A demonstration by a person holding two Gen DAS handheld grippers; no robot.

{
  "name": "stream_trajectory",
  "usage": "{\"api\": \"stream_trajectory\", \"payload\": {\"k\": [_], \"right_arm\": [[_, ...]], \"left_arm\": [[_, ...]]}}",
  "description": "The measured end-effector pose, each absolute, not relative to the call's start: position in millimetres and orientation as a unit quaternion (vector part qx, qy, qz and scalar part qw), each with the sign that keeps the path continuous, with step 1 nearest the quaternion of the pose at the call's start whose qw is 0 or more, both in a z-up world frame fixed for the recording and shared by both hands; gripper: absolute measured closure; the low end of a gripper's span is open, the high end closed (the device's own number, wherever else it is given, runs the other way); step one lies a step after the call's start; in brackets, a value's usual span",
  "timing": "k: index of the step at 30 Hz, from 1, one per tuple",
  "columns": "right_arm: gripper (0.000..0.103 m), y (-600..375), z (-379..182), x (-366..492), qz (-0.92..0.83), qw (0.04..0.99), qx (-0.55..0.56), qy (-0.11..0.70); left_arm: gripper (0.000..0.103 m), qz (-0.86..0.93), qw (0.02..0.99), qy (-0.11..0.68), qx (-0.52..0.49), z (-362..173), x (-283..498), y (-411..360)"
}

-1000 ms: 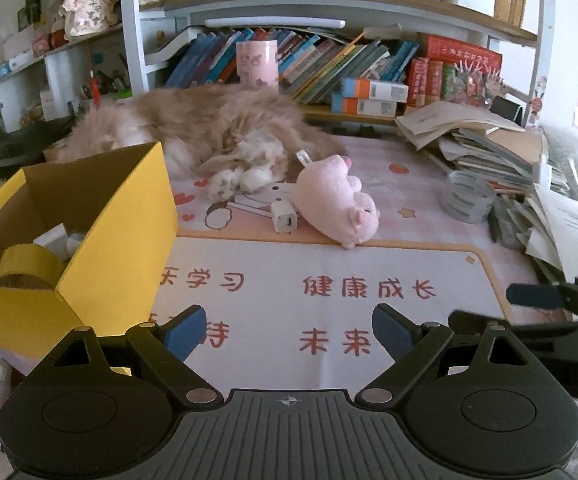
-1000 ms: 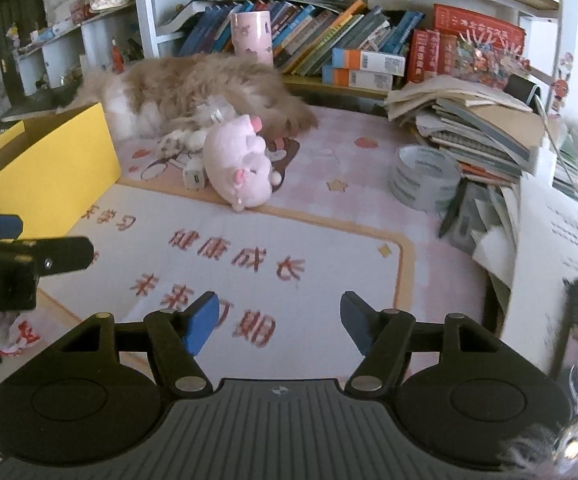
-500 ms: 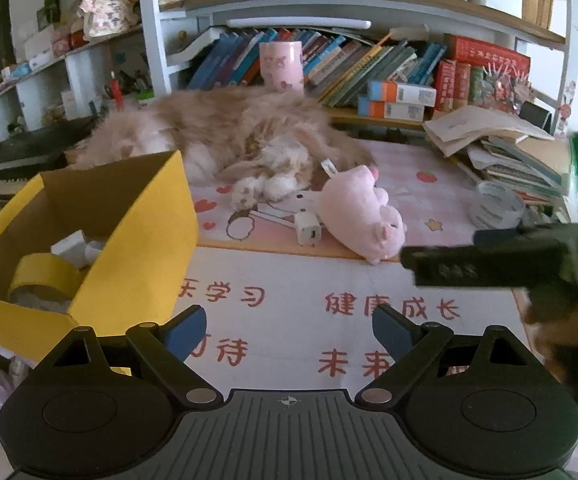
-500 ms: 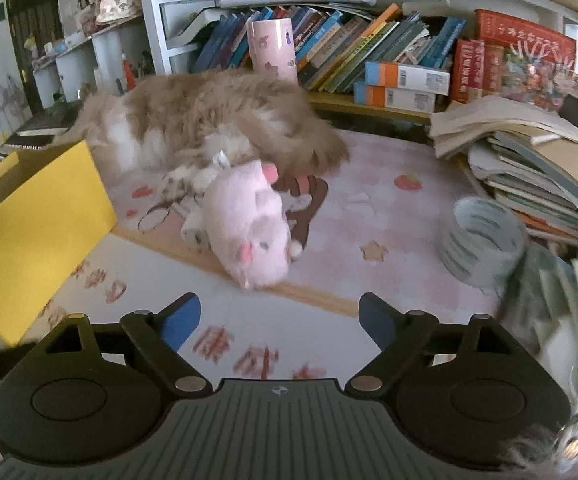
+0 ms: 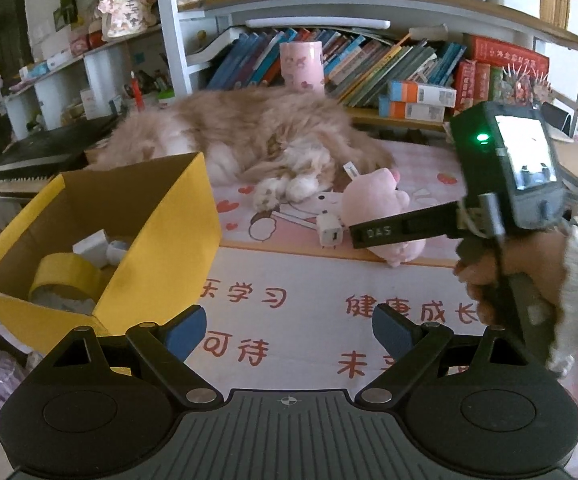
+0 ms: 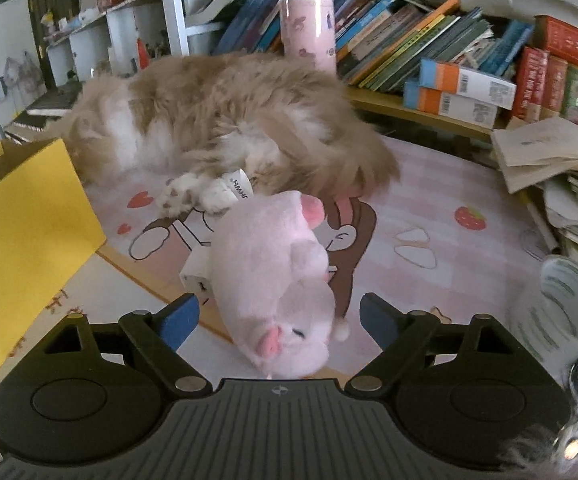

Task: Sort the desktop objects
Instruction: 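Grasp the pink plush pig with the right tool while the left tool grasps the white plug adapter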

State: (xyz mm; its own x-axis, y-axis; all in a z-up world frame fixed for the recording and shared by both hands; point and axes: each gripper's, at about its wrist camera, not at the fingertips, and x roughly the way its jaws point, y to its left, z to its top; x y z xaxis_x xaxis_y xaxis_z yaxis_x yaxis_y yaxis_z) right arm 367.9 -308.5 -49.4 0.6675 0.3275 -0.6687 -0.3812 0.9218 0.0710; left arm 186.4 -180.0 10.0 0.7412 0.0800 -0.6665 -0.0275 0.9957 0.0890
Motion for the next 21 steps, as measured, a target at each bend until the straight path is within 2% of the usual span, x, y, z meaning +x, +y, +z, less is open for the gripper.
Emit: {"api": "stream_trajectory", "payload": {"k": [5,7,9,11,21], "right_arm": [[0.019,-302,-62,382,0.201,0.906,-0.042,0.37],[0.027,-301,-66,386,0.199,0.906,-0.047,0.37],[0.041,-302,-68,388,0.206,0.905,-0.047,0.368],[0.044,-303,-66,386,0.202,0.909,-0.049,0.362],[0.045,-349,-43,364,0.141,0.932,-0.023,0.333]], "left_arm": [[0.011,0.027,0.93,0.364,0.041,8,191,-182],[0.011,0.024,0.929,0.366,0.043,7,193,-183],[0.011,0.021,0.929,0.366,0.045,6,195,-184],[0.011,0.017,0.929,0.366,0.047,6,199,-185],[0.011,0.001,0.929,0.363,0.07,-6,228,-198]]}}
